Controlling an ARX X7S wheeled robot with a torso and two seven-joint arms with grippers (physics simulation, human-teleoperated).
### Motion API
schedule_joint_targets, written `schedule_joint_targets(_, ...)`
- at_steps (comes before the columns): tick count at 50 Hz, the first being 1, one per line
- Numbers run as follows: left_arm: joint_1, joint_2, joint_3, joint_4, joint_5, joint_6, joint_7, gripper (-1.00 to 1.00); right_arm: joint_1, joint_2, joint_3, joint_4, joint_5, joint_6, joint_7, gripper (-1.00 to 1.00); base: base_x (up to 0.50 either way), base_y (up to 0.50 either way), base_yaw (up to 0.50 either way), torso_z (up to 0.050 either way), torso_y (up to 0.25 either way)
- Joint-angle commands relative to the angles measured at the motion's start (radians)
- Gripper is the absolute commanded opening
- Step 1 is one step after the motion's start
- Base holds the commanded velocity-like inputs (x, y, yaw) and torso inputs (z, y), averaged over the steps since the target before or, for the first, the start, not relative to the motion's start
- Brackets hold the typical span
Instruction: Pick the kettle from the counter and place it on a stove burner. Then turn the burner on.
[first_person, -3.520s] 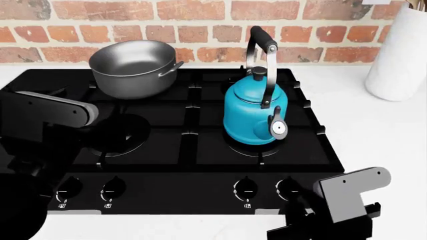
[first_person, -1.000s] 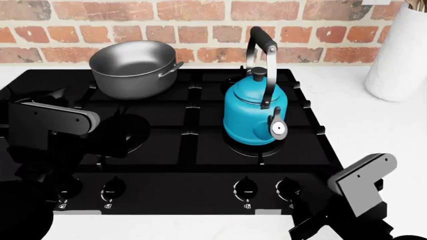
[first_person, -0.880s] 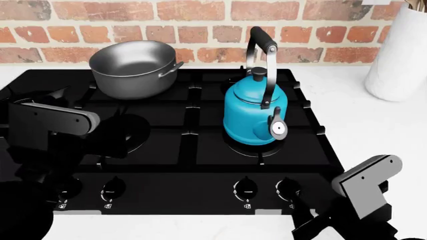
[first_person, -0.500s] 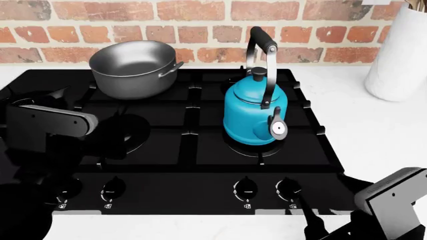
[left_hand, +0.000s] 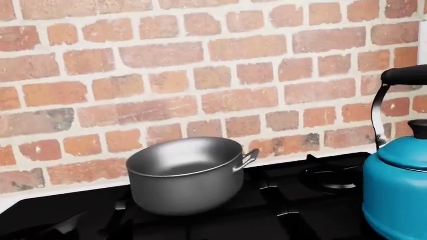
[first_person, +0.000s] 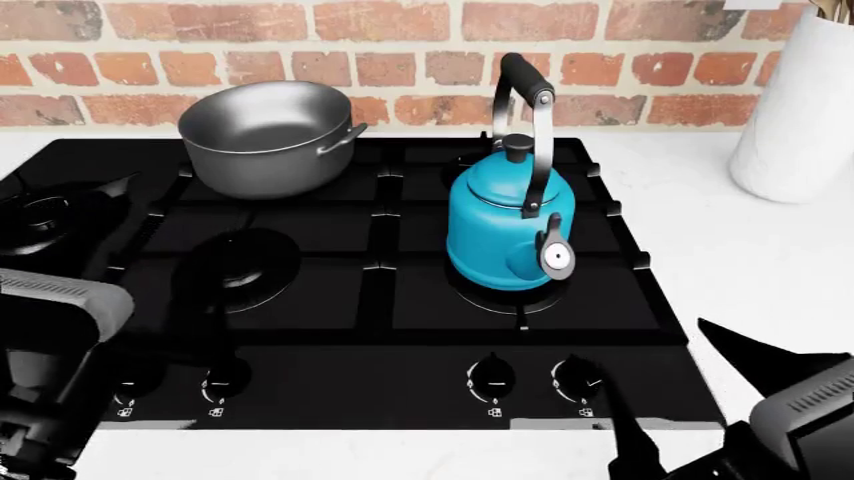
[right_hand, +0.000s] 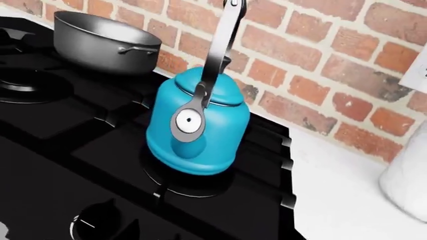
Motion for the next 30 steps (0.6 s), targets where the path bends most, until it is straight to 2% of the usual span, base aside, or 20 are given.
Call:
schedule_joint_targets(1,0.247,-0.013,-0.174,0.102,0.004,0.124,0.005,1.00,-0.101,0.010,-0.076,-0.069,-0.138,-0.059,0.134,1.00,0.00,0.00,0.00,0.000,0.000)
schedule_joint_targets(6,0.390,0.017,-0.287,0.103,0.017,0.198,0.068,1.00,-0.158,0.010,-0.132,-0.071,-0.247,-0.113,0.196,1.00,0.00,0.00,0.00,0.000,0.000)
schedule_joint_targets(11,0.464,0.053,-0.348,0.085,0.023,0.243,0.111,1.00,-0.197,0.010,-0.170,-0.071,-0.321,-0.141,0.248,1.00,0.00,0.00,0.00,0.000,0.000)
schedule_joint_targets(22,0.607,0.142,-0.437,0.032,0.092,0.351,0.250,1.00,-0.286,0.010,-0.259,-0.056,-0.471,-0.213,0.341,1.00,0.00,0.00,0.00,0.000,0.000)
schedule_joint_targets(30,0.633,0.162,-0.464,0.018,0.090,0.370,0.271,1.00,-0.329,0.010,-0.303,-0.028,-0.550,-0.265,0.390,1.00,0.00,0.00,0.00,0.000,0.000)
